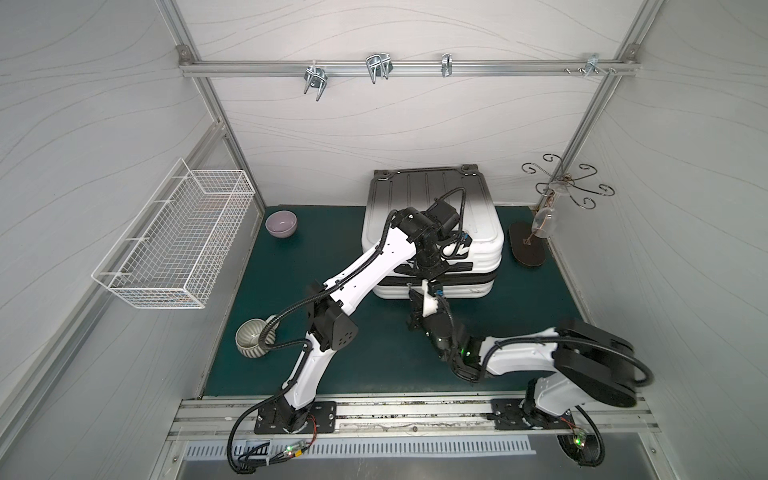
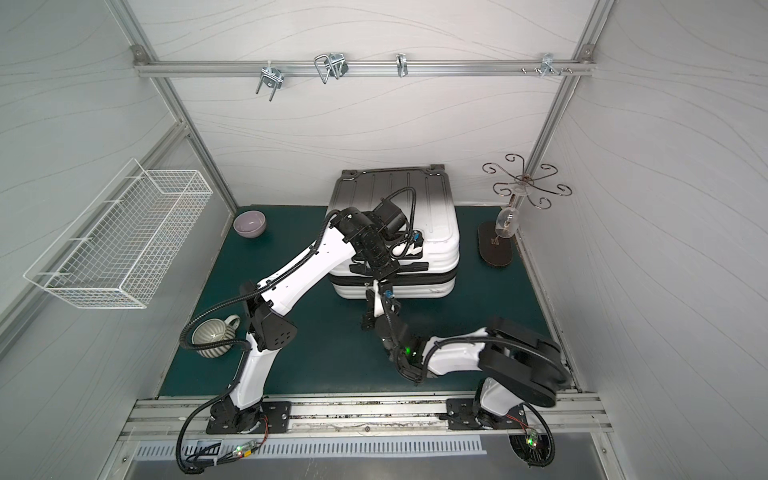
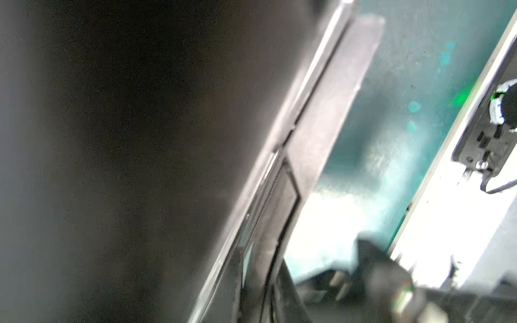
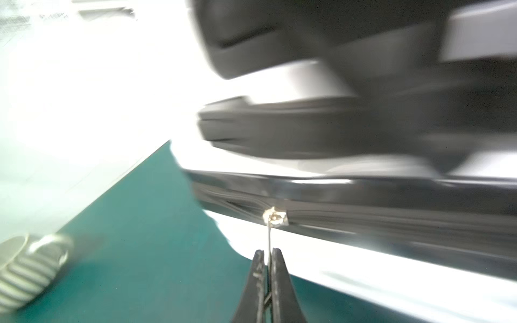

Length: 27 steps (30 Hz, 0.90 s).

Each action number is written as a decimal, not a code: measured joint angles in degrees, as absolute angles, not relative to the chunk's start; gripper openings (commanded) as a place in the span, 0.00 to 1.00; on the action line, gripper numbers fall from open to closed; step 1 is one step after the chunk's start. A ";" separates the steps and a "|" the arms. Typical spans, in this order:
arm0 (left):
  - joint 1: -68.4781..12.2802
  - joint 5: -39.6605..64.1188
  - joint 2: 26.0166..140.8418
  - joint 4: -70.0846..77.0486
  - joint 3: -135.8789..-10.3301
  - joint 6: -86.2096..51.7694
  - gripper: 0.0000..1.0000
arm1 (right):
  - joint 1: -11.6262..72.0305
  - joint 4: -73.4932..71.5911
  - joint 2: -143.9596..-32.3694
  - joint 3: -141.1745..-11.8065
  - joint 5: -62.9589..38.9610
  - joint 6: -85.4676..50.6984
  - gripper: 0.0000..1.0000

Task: Close the suitcase zippers
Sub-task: Zip the zipper on the suitcase.

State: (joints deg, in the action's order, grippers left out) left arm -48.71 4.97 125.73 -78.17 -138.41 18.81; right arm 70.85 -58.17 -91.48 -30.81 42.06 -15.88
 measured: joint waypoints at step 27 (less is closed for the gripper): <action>-50.46 6.83 132.27 -84.99 -144.53 6.63 0.00 | 76.38 -80.16 -126.34 -53.41 39.27 10.61 0.00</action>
State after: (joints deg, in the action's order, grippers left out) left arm -50.46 6.83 132.27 -84.99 -144.53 6.63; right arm 76.38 -80.16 -126.34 -53.41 39.27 10.61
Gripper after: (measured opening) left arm 0.023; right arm 0.063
